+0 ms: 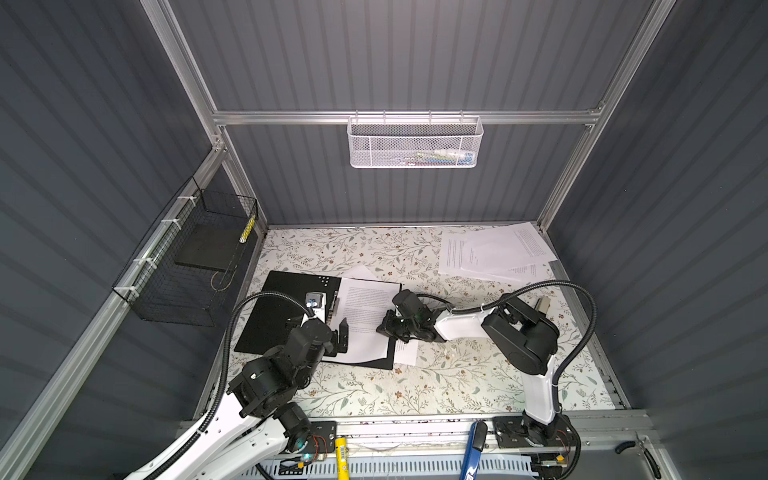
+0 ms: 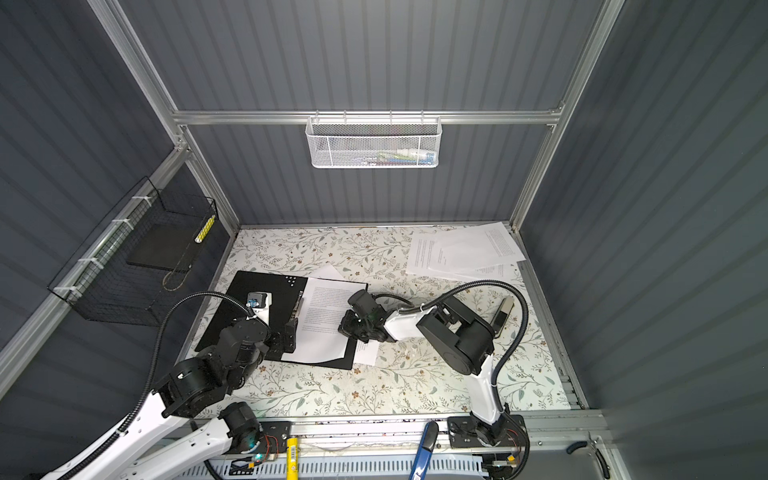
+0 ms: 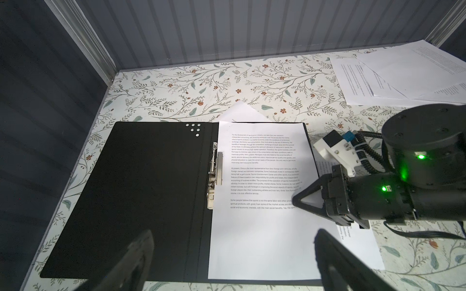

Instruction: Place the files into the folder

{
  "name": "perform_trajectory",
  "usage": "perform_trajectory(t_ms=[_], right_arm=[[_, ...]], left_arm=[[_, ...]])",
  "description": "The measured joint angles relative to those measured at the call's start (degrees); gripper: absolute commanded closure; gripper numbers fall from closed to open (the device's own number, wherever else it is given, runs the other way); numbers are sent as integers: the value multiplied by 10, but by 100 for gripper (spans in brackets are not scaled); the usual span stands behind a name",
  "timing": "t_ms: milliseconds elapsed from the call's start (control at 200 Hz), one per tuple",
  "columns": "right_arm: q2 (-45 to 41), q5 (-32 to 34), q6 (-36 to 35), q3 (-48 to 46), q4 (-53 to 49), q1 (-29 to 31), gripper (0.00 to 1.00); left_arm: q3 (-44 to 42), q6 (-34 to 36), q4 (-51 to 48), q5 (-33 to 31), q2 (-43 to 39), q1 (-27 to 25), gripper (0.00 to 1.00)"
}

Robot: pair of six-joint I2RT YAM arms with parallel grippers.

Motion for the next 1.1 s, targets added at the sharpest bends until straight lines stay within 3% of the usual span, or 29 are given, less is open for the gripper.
perform_trajectory(t_ms=[215, 440, 1100], right_arm=[[0, 2, 0, 0, 0, 0, 100], [-1, 4, -1, 7, 0, 3, 72], [-39, 38, -20, 2, -46, 19, 42]], left_arm=[[0, 0, 0, 0, -3, 0, 0], [0, 0, 0, 0, -4, 0, 0], [0, 0, 0, 1, -5, 0, 0]])
